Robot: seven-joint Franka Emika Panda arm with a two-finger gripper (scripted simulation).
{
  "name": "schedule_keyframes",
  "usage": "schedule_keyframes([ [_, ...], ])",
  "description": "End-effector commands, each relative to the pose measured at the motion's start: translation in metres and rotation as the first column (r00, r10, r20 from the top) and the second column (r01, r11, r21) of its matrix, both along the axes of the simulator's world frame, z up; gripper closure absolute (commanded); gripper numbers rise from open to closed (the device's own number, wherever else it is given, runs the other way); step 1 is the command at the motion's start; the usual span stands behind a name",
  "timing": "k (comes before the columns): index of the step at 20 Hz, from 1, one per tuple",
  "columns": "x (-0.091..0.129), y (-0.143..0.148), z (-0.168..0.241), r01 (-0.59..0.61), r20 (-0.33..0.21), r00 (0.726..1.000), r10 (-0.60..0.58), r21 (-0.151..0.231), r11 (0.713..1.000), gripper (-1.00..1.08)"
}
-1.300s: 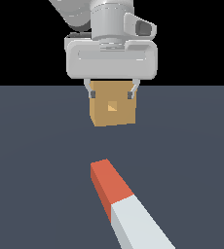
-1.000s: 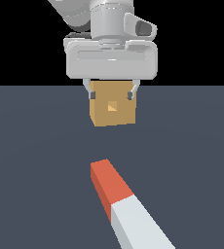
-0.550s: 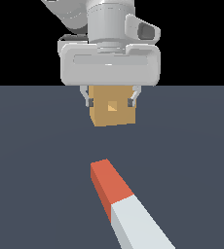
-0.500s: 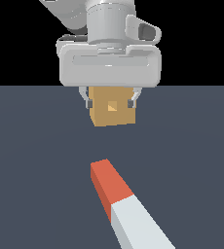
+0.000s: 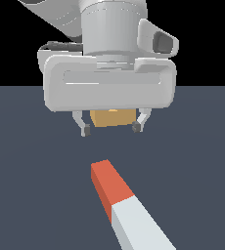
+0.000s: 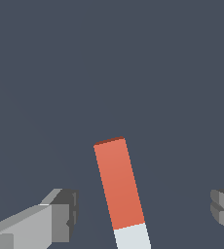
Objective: Insert the peg into the horizontal hole in a box.
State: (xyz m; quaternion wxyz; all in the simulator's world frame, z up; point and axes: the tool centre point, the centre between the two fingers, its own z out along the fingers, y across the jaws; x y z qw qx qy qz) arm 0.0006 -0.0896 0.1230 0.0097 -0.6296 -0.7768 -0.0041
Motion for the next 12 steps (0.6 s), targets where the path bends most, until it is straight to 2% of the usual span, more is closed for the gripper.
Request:
schedule_keyframes([
  [1, 0.003, -0.02, -0.009, -0.039, 0.002, 0.999, 0.039, -0.003, 0.999, -0.92],
  [12, 0.024, -0.094, -0.042, -0.182, 0.008, 0.983, 0.183, -0.014, 0.983, -0.92],
])
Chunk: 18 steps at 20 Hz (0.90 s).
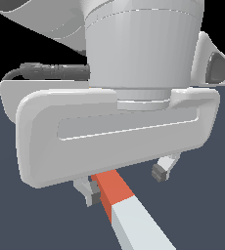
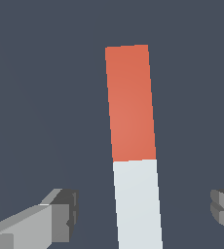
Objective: Insert the peg into the horizontal hole in a box.
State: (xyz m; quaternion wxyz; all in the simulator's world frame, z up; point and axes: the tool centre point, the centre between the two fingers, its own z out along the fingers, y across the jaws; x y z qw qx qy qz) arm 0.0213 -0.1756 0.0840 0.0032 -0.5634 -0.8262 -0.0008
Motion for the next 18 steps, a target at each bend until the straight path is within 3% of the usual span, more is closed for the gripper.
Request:
schedule_keyframes([
  [1, 0.005, -0.012, -0.005, -0.027, 0.002, 1.0, 0.027, -0.002, 1.0, -0.92],
  [8, 0.014, -0.03, -0.014, -0.065, 0.004, 0.998, 0.065, -0.005, 0.998, -0.92],
  [18, 0.015, -0.031, -0.024, -0.068, 0.004, 0.998, 0.068, -0.005, 0.998, -0.92],
])
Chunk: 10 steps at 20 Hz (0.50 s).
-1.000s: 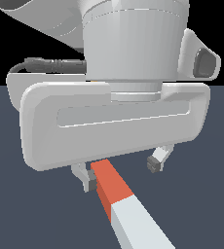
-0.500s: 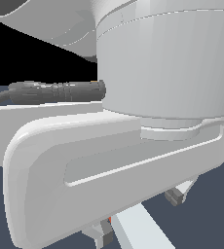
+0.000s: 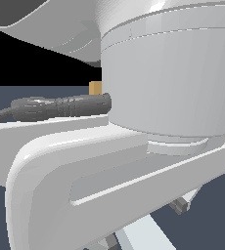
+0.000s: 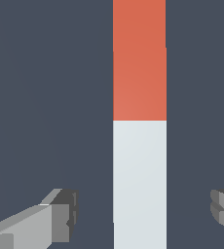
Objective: Insert the peg into the horizontal hole in a box.
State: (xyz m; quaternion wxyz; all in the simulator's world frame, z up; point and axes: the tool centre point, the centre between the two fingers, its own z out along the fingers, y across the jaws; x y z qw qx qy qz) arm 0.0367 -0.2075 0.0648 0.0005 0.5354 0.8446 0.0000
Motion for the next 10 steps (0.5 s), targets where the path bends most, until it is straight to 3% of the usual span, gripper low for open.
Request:
schedule_keyframes([
  [1, 0.0, 0.0, -0.009, -0.001, -0.001, 1.0, 0.001, 0.0, 1.0, -0.92],
  [10, 0.0, 0.0, -0.045, -0.003, -0.001, 1.0, 0.003, 0.0, 1.0, -0.92],
])
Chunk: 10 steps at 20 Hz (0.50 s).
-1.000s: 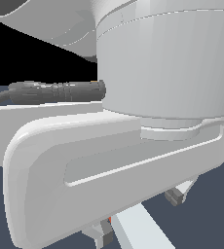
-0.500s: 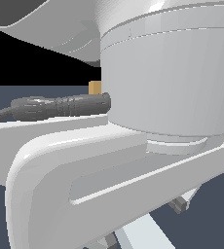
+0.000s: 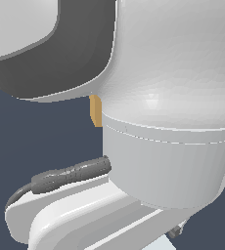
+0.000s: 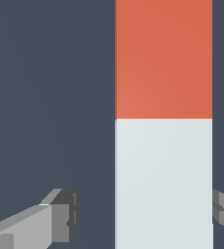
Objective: Insert the peg into the horizontal hole in a box.
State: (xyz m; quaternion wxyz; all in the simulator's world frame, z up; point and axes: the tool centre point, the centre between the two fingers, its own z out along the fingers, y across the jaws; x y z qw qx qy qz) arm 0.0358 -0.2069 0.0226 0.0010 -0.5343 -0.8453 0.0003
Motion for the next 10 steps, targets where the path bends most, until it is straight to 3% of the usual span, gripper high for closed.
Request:
schedule_keyframes([
  [1, 0.0012, -0.0004, -0.0034, 0.0, 0.002, 1.0, 0.0, -0.001, 1.0, -0.92],
  [3, 0.0018, -0.0005, -0.003, 0.0, 0.002, 1.0, 0.0, -0.001, 1.0, -0.92],
  [4, 0.0018, -0.0005, -0.003, 0.0, 0.002, 1.0, 0.0, -0.001, 1.0, 1.08],
  [10, 0.0018, -0.0005, -0.003, 0.0, 0.002, 1.0, 0.0, -0.001, 1.0, 1.08],
])
